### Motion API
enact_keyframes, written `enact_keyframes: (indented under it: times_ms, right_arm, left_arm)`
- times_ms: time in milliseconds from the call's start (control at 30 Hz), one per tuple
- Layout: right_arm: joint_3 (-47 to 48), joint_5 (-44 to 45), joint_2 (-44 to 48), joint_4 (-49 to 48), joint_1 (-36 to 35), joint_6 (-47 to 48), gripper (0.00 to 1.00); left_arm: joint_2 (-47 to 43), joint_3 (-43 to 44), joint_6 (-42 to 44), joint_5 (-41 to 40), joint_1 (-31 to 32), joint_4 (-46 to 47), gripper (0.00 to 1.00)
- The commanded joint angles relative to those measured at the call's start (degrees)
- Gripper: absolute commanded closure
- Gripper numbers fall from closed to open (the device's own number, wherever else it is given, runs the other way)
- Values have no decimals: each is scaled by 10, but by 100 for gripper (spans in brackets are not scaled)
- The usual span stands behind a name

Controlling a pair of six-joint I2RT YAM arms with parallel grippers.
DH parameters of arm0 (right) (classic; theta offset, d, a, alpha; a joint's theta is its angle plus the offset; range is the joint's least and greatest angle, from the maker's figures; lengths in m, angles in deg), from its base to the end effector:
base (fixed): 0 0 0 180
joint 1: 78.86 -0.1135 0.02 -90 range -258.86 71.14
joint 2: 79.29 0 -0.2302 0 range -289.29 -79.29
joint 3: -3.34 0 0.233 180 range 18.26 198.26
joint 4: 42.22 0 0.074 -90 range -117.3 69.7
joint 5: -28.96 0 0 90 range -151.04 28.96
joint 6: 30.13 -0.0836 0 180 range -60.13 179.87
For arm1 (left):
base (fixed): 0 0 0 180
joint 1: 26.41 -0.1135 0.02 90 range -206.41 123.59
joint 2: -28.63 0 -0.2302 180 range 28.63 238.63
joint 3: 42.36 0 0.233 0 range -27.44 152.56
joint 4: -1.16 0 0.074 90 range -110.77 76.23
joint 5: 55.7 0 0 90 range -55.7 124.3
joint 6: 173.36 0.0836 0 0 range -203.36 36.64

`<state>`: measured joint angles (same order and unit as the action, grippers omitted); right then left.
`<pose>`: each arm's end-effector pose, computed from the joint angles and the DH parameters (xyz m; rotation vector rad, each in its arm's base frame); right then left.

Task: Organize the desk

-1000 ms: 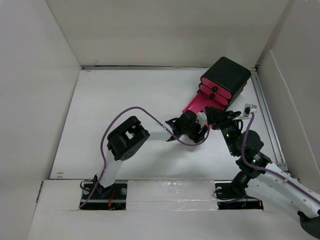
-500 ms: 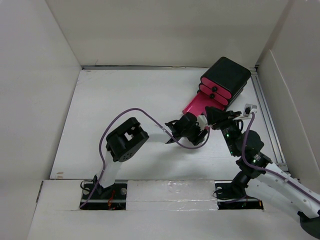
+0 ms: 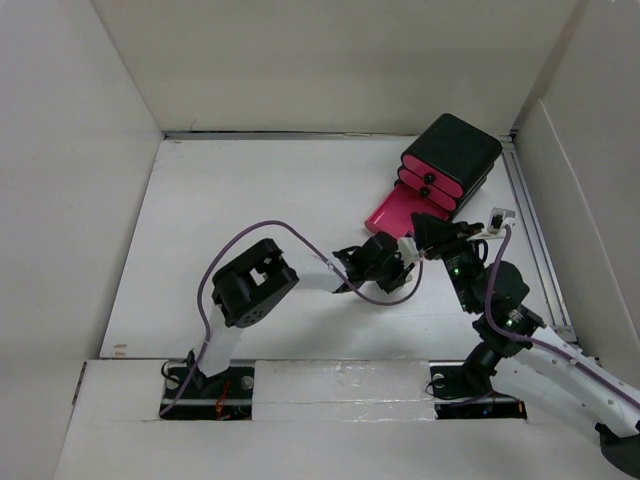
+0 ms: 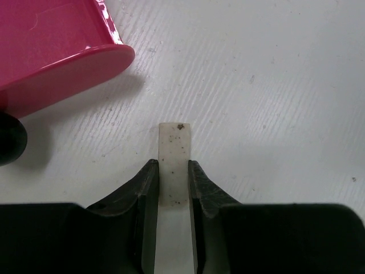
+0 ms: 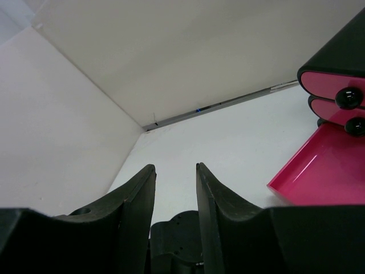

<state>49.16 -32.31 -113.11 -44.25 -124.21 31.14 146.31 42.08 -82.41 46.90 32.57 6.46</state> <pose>0.1688 0.1137 0.3258 0.2389 1.3763 0.7526 0.2210 -0.4030 0.1167 1.1988 1.7931 -0.8358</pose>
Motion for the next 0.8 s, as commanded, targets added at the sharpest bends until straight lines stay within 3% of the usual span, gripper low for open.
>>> enact_keyframes:
  times_ms: [0, 167, 467, 600, 633, 767]
  right_arm:
    - [7, 1, 3, -14, 3, 2, 60]
    - [6, 3, 9, -13, 3, 0, 60]
    - [-17, 25, 48, -27, 3, -11, 61]
    - [-14, 19, 49, -21, 3, -10, 61]
    - [-14, 22, 46, -21, 3, -10, 60]
    - [-7, 12, 44, -13, 3, -11, 60]
  left_arm:
    - [25, 4, -5, -49, 27, -85, 86]
    - [-11, -13, -40, -102, 21, -48, 100]
    - [-76, 22, -133, -142, -9, 37, 100]
    - [-48, 124, -148, -210, -9, 4, 100]
    - [-40, 144, -148, -221, -9, -7, 94]
    - [-32, 168, -167, -286, -9, -27, 38]
